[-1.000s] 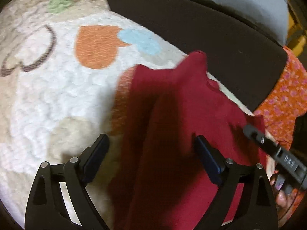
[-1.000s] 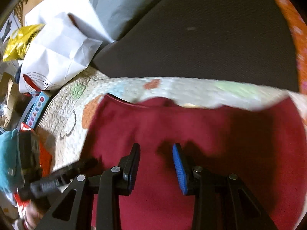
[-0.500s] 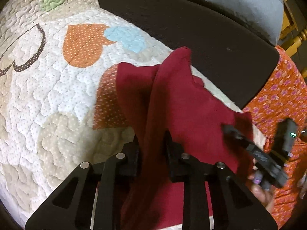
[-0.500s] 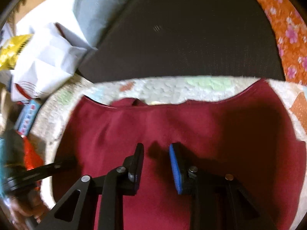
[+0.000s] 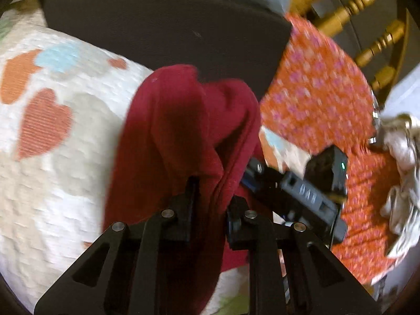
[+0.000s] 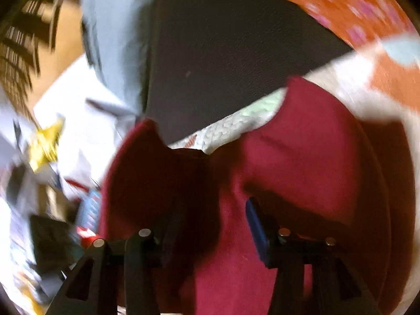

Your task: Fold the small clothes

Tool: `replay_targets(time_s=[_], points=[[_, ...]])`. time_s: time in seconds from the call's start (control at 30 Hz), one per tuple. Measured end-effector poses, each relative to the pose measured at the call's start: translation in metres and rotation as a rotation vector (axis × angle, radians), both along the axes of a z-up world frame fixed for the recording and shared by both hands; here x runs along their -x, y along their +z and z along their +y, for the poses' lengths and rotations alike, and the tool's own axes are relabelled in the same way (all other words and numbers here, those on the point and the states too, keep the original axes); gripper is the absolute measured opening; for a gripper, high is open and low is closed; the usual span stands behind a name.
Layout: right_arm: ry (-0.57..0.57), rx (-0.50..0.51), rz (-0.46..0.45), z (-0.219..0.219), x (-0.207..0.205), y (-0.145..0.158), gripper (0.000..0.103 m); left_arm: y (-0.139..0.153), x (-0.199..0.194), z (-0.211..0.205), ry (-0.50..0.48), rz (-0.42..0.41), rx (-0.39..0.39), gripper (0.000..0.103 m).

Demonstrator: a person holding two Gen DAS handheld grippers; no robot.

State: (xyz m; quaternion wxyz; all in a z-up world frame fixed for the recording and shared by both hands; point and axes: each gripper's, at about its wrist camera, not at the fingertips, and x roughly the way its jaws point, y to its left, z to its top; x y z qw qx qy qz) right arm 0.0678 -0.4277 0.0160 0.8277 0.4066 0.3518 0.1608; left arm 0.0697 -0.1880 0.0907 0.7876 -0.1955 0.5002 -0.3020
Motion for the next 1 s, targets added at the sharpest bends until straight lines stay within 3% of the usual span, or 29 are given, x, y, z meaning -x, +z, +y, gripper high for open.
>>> replay_targets(time_s=[0.07, 0.17, 0.27, 0.3, 0.37, 0.5, 0.57, 0.63, 0.73, 0.8, 0.83, 0.87, 0.9, 1.0], points=[[-0.026, -0.106, 0.002, -0.011, 0.003, -0.011, 0.049, -0.016, 0.002, -0.017, -0.052, 0.03, -0.021, 0.018], [-0.094, -0.272, -0.051, -0.025, 0.016, -0.02, 0.049, -0.022, 0.005, -0.029, -0.081, 0.036, -0.016, 0.028], [-0.106, -0.313, -0.08, -0.025, 0.026, -0.022, 0.057, -0.008, 0.007, -0.032, -0.133, 0.035, 0.043, 0.055], [-0.096, -0.302, -0.083, -0.023, 0.028, -0.021, 0.057, -0.003, 0.01, -0.033, -0.161, 0.041, 0.074, 0.067], [-0.071, -0.254, -0.082, -0.018, 0.029, -0.018, 0.061, 0.007, 0.018, -0.037, -0.221, 0.03, 0.068, 0.071], [-0.018, -0.17, -0.081, 0.008, 0.025, -0.008, 0.068, 0.014, 0.031, -0.03, -0.196, -0.071, -0.134, 0.071], [0.005, -0.144, -0.076, 0.017, 0.022, -0.006, 0.07, 0.011, 0.038, -0.016, -0.144, -0.125, -0.281, 0.071], [0.017, -0.109, -0.057, 0.026, 0.019, -0.004, 0.07, 0.005, 0.043, -0.004, -0.127, -0.141, -0.351, 0.071], [0.032, -0.048, -0.068, 0.042, 0.017, 0.003, 0.071, -0.001, 0.046, -0.003, -0.147, -0.101, -0.314, 0.071], [0.061, 0.046, -0.059, 0.056, 0.012, 0.005, 0.071, -0.007, 0.051, -0.009, -0.194, -0.062, -0.287, 0.071], [0.076, 0.11, -0.023, 0.063, 0.008, 0.004, 0.066, -0.009, 0.053, -0.012, -0.208, -0.051, -0.285, 0.071], [0.078, 0.162, 0.014, 0.066, 0.003, 0.002, 0.039, -0.013, 0.057, -0.018, -0.224, -0.046, -0.291, 0.071], [0.071, 0.197, 0.025, 0.067, 0.0, 0.006, 0.026, -0.014, 0.059, -0.021, -0.232, -0.047, -0.296, 0.071], [0.082, 0.269, -0.029, 0.06, 0.0, 0.028, 0.016, -0.007, 0.069, -0.033, -0.293, -0.047, -0.234, 0.071]])
